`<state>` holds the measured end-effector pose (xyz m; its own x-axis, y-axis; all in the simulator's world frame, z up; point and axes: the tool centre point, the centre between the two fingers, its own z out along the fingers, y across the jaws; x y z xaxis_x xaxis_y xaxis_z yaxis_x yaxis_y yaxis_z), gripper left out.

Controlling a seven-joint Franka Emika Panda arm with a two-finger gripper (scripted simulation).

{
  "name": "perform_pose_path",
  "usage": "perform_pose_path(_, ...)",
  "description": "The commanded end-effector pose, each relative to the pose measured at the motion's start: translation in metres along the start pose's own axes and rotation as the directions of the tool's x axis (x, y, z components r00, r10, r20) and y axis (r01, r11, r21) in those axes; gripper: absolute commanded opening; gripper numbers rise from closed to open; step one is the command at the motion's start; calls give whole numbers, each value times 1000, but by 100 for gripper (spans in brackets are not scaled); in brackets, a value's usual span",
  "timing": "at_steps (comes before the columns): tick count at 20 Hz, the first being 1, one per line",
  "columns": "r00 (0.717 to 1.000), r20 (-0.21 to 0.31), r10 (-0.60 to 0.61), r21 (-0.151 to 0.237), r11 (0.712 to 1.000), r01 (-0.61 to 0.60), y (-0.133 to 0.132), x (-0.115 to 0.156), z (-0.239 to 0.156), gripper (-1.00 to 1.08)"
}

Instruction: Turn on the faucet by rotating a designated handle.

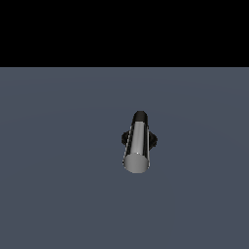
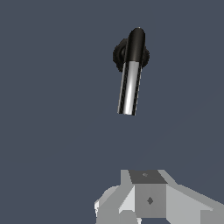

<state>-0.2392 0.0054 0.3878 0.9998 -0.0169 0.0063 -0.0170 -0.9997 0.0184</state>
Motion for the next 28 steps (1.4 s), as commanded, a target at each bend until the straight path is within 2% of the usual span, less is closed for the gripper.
perform_pose_path(1, 1000, 0, 4, 1, 1000, -4, -2, 3, 22, -100)
perform_pose_path(28, 999, 5, 36, 15, 999, -36, -21, 39, 221, -100)
